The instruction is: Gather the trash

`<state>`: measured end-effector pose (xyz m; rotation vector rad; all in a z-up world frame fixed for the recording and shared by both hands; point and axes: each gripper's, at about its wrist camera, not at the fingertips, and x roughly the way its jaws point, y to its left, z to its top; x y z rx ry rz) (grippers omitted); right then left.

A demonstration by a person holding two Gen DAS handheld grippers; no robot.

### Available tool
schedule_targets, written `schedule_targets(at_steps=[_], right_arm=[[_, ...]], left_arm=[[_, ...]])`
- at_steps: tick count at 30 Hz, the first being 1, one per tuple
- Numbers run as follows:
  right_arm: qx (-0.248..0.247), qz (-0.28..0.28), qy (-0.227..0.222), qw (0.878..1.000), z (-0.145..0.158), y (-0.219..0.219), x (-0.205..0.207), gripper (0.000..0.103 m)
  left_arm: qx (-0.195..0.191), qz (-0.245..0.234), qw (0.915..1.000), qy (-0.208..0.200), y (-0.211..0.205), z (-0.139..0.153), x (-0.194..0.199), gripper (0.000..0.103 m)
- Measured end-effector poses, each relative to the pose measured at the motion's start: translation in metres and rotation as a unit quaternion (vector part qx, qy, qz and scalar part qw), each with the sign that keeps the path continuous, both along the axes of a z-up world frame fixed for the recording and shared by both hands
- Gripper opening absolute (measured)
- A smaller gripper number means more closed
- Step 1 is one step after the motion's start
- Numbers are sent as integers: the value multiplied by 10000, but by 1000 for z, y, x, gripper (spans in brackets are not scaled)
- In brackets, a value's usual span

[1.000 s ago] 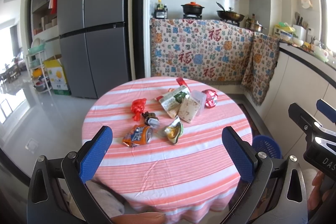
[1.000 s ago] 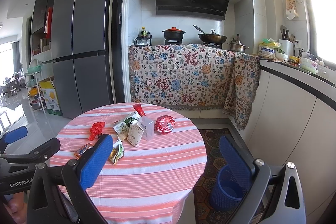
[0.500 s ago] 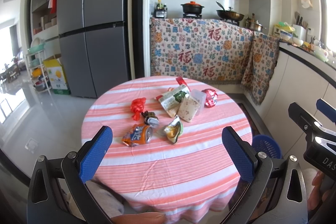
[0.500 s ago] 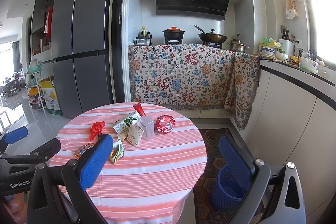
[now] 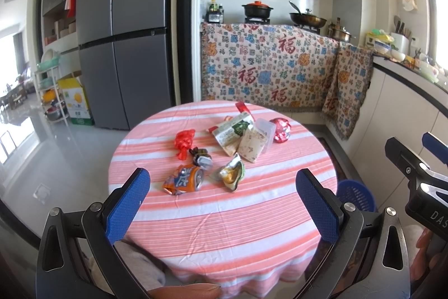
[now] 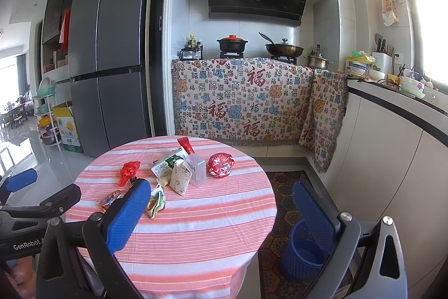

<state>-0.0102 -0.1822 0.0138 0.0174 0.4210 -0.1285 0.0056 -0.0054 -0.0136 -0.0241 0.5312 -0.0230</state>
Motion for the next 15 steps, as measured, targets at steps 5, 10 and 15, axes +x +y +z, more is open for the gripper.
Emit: schedule_targets(at_steps=[5, 10, 15], right_arm=[[6, -4, 3, 10000, -1, 0, 0, 103], [5, -2, 8, 10000, -3, 2, 0, 103], [19, -56, 17, 10000, -2, 2, 0, 103]], left_arm=[[-3, 8, 10000, 4, -1, -3, -1, 103], [-14, 30, 10000, 19, 0, -7, -1, 103], [-11, 36, 10000, 26, 0, -8, 0, 103]])
